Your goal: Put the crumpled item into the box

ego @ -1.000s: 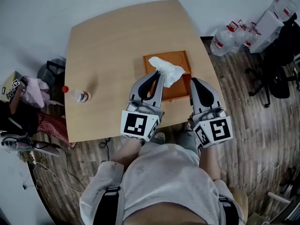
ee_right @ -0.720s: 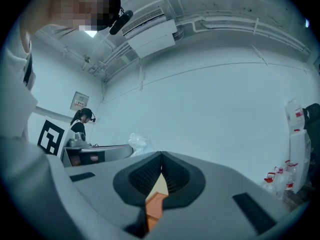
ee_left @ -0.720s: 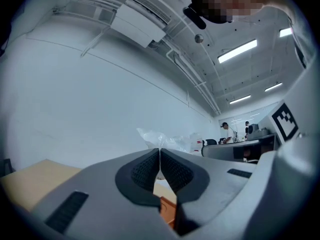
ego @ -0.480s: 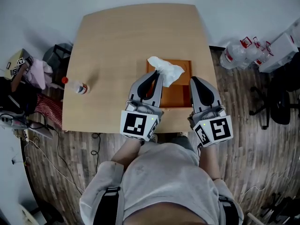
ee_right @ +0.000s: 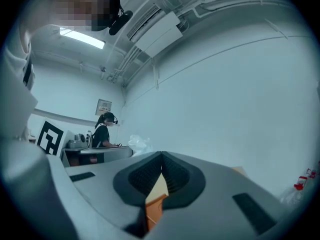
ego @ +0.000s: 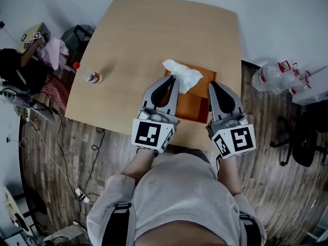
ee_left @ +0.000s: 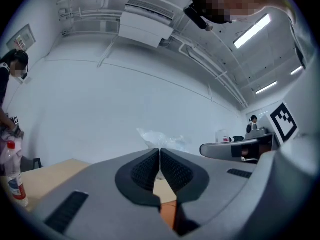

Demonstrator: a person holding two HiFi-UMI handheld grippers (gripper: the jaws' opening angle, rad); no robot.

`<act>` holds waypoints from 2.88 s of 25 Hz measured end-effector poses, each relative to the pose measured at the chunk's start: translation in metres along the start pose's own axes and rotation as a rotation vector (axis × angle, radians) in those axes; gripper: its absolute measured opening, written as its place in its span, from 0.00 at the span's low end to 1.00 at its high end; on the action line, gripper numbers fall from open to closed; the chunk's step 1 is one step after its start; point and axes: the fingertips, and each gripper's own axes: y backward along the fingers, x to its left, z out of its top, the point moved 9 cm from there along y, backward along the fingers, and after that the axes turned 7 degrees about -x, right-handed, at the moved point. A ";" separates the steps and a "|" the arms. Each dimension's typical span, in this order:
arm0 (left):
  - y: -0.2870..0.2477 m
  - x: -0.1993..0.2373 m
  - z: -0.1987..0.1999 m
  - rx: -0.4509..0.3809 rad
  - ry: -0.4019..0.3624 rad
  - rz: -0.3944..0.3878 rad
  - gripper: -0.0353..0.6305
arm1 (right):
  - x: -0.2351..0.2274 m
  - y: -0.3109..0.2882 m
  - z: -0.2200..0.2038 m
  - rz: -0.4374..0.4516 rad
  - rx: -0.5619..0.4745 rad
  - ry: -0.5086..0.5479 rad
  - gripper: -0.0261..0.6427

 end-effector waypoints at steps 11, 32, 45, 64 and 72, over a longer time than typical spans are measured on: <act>0.007 -0.023 -0.009 0.009 -0.017 0.173 0.08 | -0.023 -0.004 -0.009 0.171 0.032 -0.030 0.05; 0.030 -0.048 -0.060 0.147 0.018 0.396 0.08 | -0.040 -0.006 -0.052 0.364 0.151 -0.106 0.05; 0.036 -0.048 -0.116 0.314 0.077 0.438 0.08 | -0.047 -0.003 -0.080 0.370 0.215 -0.150 0.05; 0.029 -0.040 -0.181 0.600 0.113 0.413 0.08 | -0.054 0.003 -0.101 0.368 0.264 -0.166 0.05; 0.020 -0.038 -0.197 0.700 0.107 0.380 0.08 | -0.059 0.002 -0.104 0.365 0.271 -0.173 0.06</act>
